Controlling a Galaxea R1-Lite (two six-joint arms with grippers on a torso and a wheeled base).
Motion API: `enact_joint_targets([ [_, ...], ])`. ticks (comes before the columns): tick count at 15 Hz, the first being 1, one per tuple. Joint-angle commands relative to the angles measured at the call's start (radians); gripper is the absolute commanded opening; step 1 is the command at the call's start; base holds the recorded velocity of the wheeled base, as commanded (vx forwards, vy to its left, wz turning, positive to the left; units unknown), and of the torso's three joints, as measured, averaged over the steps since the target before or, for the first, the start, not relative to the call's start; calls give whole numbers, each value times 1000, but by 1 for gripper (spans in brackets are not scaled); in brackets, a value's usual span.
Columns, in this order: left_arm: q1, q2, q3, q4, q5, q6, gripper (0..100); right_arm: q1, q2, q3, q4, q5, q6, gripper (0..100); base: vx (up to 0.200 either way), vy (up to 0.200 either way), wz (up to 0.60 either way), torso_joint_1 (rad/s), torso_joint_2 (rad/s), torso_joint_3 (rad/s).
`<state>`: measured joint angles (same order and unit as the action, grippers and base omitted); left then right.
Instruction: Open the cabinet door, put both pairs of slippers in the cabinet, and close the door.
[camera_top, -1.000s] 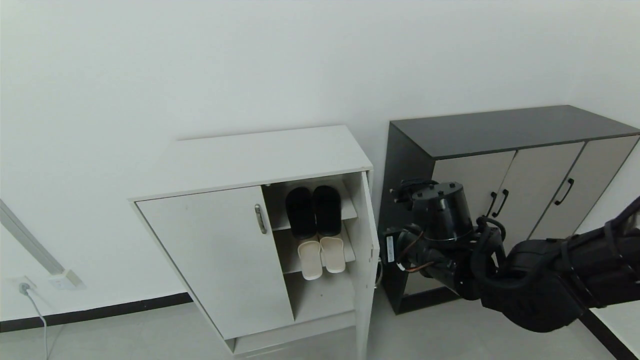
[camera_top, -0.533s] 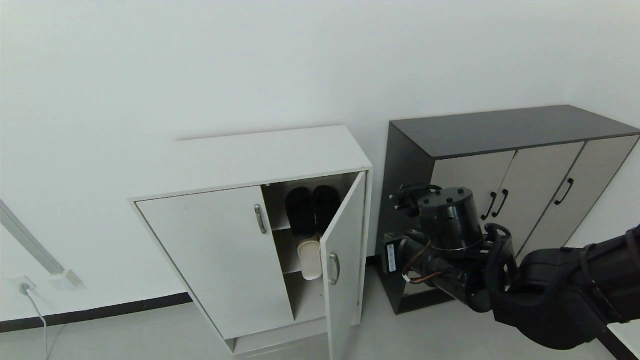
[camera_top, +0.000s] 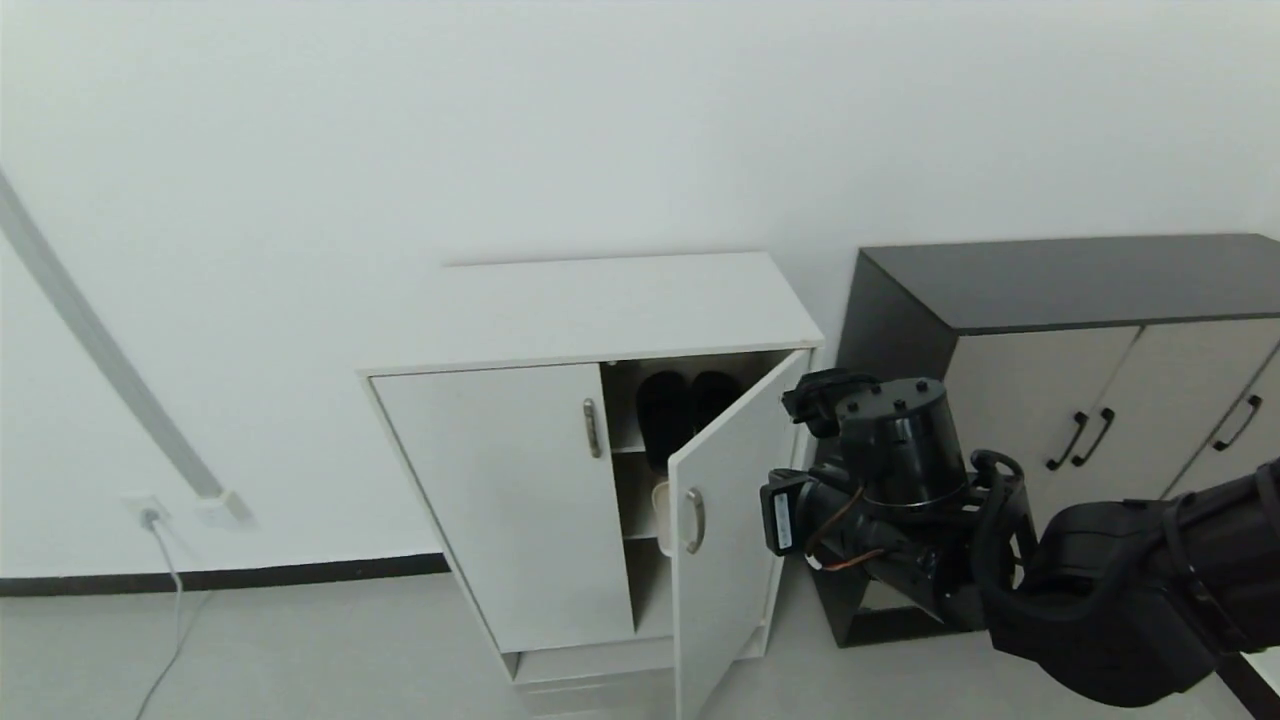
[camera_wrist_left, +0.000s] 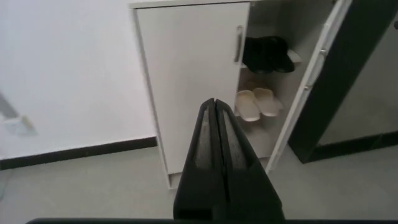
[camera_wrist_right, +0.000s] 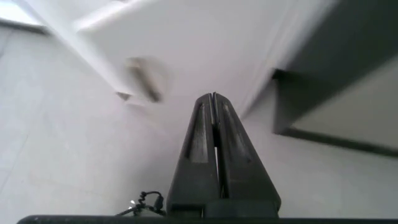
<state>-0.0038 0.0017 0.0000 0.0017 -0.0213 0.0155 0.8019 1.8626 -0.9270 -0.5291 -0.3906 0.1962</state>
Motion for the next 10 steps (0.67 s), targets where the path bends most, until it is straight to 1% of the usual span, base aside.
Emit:
enact_joint_targets([
  [1, -1, 0, 0, 0, 0, 0, 0, -1, 1, 5, 1, 12, 0, 0, 0, 0, 0, 0, 0, 0],
  [5, 1, 0, 0, 0, 0, 0, 0, -1, 3, 13, -3, 22, 0, 0, 0, 0, 0, 0, 0, 0],
  [7, 1, 0, 0, 0, 0, 0, 0, -1, -2, 34, -40, 42, 0, 0, 0, 0, 0, 0, 0, 0],
  [8, 1, 0, 0, 0, 1, 0, 0, -1, -3, 62, -78, 58, -7, 0, 0, 0, 0, 0, 0, 0],
  [10, 1, 0, 0, 0, 0, -2, 0, -12, -8, 166, -192, 104, -69, 0, 0, 0, 0, 0, 0, 0],
])
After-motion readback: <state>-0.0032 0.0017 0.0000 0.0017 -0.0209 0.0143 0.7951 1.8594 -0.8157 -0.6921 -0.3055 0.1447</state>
